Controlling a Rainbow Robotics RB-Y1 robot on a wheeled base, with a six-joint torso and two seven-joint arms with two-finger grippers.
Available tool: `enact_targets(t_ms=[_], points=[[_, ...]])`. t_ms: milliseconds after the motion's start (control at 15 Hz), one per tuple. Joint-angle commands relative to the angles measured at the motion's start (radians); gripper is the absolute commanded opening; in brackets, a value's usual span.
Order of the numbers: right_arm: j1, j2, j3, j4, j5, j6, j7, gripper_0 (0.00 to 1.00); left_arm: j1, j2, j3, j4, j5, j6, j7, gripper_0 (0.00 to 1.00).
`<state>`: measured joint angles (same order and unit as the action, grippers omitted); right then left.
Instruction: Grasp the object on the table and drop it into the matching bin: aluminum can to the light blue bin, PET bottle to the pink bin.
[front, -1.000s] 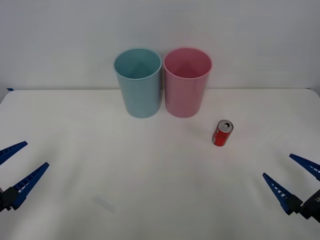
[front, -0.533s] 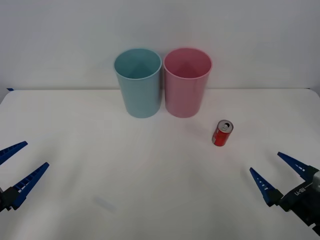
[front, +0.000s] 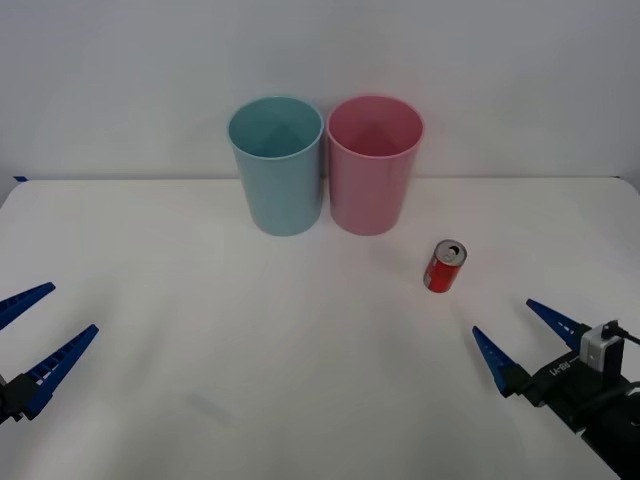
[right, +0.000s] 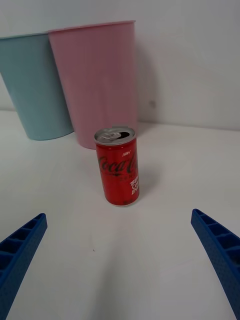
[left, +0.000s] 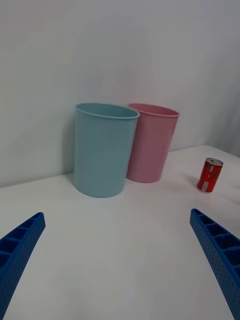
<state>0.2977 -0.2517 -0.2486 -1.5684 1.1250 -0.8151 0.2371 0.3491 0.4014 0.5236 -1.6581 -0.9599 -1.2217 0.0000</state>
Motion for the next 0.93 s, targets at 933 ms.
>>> enact_targets(t_ms=[933], points=[[-0.239,0.109,0.008,0.208,0.141,0.079,0.031,1.00,0.000,0.000,0.000,0.000,0.000,0.000,0.000,1.00]])
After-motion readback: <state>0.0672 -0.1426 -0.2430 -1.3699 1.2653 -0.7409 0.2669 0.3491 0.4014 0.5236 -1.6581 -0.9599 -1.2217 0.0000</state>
